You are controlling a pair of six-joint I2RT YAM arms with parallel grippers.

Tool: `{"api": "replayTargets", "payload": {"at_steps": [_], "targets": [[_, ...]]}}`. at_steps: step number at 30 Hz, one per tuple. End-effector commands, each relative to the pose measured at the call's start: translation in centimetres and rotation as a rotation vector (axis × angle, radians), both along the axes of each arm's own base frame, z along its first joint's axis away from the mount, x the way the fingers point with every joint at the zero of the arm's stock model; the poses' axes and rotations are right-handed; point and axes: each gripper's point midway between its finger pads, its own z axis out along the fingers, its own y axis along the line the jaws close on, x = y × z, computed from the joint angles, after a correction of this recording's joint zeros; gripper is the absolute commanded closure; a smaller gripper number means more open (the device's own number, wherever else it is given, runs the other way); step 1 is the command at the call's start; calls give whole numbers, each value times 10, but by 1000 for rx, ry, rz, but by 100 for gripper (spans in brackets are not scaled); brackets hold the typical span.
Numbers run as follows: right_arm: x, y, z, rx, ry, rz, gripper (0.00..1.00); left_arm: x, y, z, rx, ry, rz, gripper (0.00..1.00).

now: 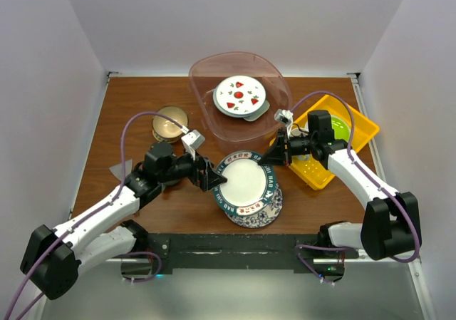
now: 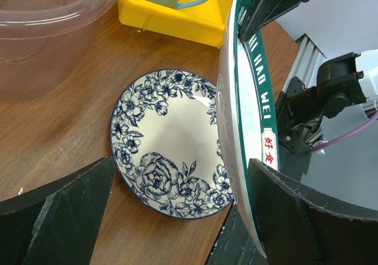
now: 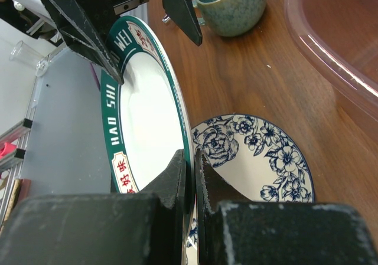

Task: Place the mixed dishes into the plastic bin
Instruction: Pick up the plate at the center of the board.

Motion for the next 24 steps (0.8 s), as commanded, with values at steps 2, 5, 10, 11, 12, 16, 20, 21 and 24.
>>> {"api": "replayTargets", "payload": {"at_steps": [2,5,10,11,12,16,20,21,24], "targets": [[-6,5,29,72,-53,75,100,4,-8,19,-41,-59,-27,0],[-7,5,29,72,-55,76,100,1,-10,18,-50,-51,-41,0],[-6,5,29,72,-53,76,100,0,-11,17,-58,-45,-44,0],[-6,5,29,72,-55,75,100,0,-11,17,-58,-41,-45,0],[-7,5,29,72,-55,76,100,0,-12,16,-58,-41,-45,0],[-7,5,30,73,-55,78,100,1,-12,13,-55,-33,-41,0],[-7,5,29,73,-53,77,100,1,-14,9,-56,-18,-45,1],[-7,5,29,74,-53,77,100,1,-15,11,-62,-21,-49,1],[-7,5,29,73,-52,77,100,0,-18,10,-70,-10,-62,8]]}}
